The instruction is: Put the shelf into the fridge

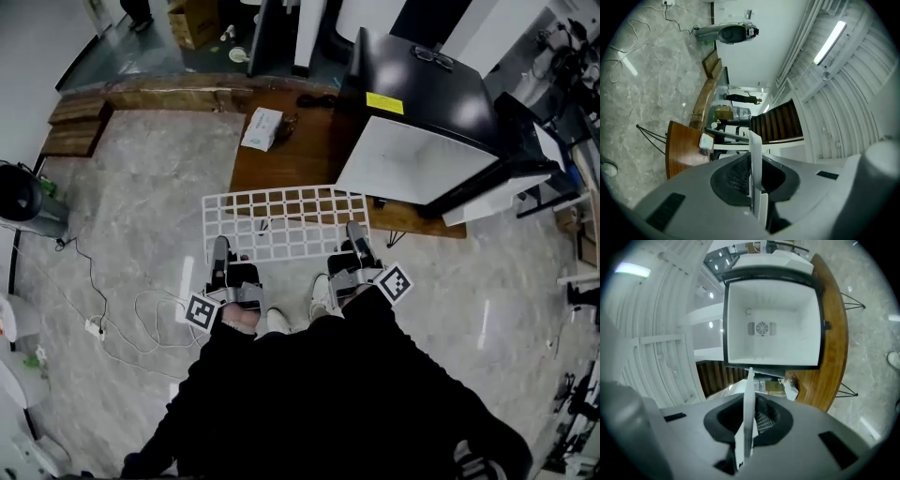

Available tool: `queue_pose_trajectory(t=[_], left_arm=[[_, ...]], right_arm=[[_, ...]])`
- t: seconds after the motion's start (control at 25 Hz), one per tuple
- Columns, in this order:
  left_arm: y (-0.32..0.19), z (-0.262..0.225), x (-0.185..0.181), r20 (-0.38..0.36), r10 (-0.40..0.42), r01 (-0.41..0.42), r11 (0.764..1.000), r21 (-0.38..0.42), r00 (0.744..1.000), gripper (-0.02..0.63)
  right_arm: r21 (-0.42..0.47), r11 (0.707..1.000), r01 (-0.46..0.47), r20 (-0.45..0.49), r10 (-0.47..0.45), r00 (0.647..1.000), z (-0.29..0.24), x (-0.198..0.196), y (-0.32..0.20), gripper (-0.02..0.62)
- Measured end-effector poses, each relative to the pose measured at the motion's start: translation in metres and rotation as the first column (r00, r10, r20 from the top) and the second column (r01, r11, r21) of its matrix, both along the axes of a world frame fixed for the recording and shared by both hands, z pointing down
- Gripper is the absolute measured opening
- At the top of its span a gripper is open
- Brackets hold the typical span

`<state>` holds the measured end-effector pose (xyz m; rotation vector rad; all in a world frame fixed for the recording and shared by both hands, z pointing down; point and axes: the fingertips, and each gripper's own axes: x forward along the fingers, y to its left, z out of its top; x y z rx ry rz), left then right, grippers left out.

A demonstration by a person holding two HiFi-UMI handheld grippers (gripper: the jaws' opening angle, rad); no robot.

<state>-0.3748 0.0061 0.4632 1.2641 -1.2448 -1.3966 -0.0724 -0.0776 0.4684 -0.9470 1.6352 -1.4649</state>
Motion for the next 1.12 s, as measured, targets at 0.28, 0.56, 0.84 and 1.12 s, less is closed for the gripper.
queue_pose_trajectory(t=[0.28,0.56,0.84,1.12], left_arm=[[-0.028,0.003,0.07,-0.028,0.191,-0.19,0.982,0.018,0.981,0.032],[-0.051,-0.004,0.148,-0.023,0.301,-0.301,0.953,0.029,0.953,0.032],[-0.085,-0.014,0.258,0.004,0.327,-0.327,0.945,0.013,0.945,0.032],[-0.11,-0.015,0.319,0.022,0.3,-0.3,0.954,-0.004,0.954,0.032]], right_arm=[[0.01,0.981,-0.191,-0.026,0.192,0.981,-0.004,0.08,0.03,0.031],[0.029,0.955,-0.294,-0.022,0.295,0.955,-0.014,0.158,0.036,0.03],[0.028,0.947,-0.32,-0.003,0.321,0.947,-0.018,0.27,0.003,0.03],[0.024,0.958,-0.287,0.031,0.286,0.958,-0.018,0.331,-0.033,0.029]])
